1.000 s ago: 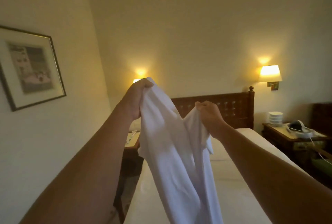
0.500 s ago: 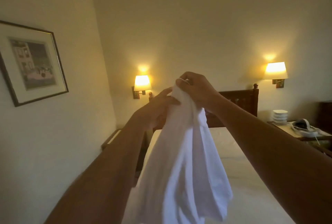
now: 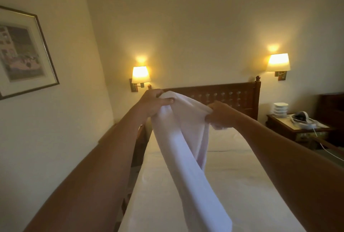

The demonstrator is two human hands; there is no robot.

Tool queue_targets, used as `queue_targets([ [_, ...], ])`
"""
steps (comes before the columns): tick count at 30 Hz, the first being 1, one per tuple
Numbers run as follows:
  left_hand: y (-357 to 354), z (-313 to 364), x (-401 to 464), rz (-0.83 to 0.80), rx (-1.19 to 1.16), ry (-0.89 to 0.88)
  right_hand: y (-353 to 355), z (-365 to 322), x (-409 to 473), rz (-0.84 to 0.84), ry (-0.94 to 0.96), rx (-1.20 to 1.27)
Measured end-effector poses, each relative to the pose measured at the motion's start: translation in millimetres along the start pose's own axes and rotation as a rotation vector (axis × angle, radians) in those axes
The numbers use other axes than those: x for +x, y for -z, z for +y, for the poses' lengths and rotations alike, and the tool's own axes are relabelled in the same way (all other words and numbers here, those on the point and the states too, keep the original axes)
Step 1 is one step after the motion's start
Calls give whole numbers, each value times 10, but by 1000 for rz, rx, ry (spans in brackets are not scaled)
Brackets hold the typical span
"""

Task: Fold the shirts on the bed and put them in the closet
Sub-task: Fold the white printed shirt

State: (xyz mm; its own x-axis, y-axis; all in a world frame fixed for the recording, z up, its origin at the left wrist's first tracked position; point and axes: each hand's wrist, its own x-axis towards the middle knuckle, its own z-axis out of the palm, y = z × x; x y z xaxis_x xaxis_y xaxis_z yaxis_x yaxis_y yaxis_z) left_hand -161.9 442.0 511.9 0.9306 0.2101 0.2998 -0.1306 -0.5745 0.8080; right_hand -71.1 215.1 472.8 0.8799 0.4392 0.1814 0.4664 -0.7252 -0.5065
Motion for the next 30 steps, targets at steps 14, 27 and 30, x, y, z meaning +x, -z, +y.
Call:
queue_targets([
  [14,-307,-164,-1,-172,-218,30,-21,-716,141,332,146,621],
  [27,-160,-151,35,-103,-671,177,-754,-184,-78,-37,74,763],
  [30,-7,-191,41,-42,-678,190,-703,-160,-33,-39,-20,997],
])
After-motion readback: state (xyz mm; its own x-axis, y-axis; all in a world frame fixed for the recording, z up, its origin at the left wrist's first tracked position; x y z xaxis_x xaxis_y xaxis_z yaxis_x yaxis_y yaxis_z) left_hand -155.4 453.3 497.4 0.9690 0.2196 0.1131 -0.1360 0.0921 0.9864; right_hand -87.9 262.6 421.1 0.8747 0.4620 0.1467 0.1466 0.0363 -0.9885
